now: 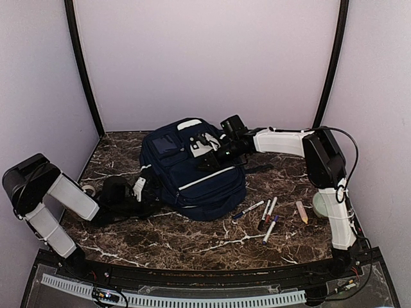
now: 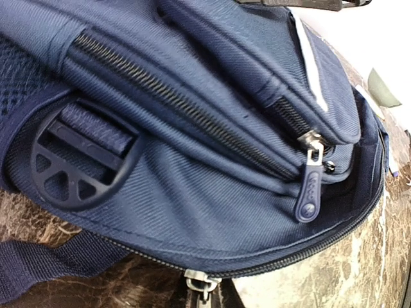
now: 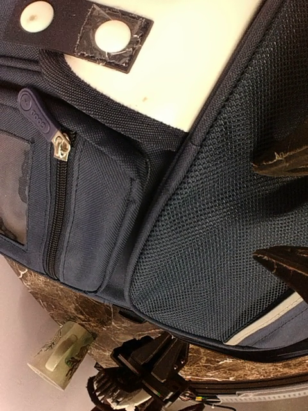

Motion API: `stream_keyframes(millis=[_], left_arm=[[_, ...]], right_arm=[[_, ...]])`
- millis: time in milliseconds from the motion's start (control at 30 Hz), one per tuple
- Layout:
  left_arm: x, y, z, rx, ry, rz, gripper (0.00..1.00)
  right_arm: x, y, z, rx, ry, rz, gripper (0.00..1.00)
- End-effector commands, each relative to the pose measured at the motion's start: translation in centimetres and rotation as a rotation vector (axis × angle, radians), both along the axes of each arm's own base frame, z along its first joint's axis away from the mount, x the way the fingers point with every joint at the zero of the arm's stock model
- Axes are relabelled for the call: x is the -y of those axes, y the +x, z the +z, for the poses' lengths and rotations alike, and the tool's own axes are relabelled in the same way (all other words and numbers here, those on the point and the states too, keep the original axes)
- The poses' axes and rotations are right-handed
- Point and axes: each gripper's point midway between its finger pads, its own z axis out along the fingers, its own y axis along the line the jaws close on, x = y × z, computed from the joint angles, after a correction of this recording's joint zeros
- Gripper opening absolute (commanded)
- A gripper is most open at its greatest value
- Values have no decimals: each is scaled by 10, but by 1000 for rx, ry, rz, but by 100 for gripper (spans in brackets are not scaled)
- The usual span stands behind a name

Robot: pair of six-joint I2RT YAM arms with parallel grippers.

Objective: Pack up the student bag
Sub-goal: Zip the largest pocket of the bag in the student bag.

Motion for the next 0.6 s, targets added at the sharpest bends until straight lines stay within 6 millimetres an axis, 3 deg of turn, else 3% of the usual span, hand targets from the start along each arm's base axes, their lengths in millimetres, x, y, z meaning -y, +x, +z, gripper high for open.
stream_keyframes(millis=[0, 200, 567], left_arm=[[8, -31, -9, -75, 49, -57, 0], [47, -61, -12, -112, 91, -194, 0], [133, -77, -2, -94, 74, -370, 0]], right_arm=[[23, -26, -97, -177, -233, -53, 38], [22, -30, -108, -188, -262, -57, 38], [11, -40, -112, -162, -292, -32, 38]])
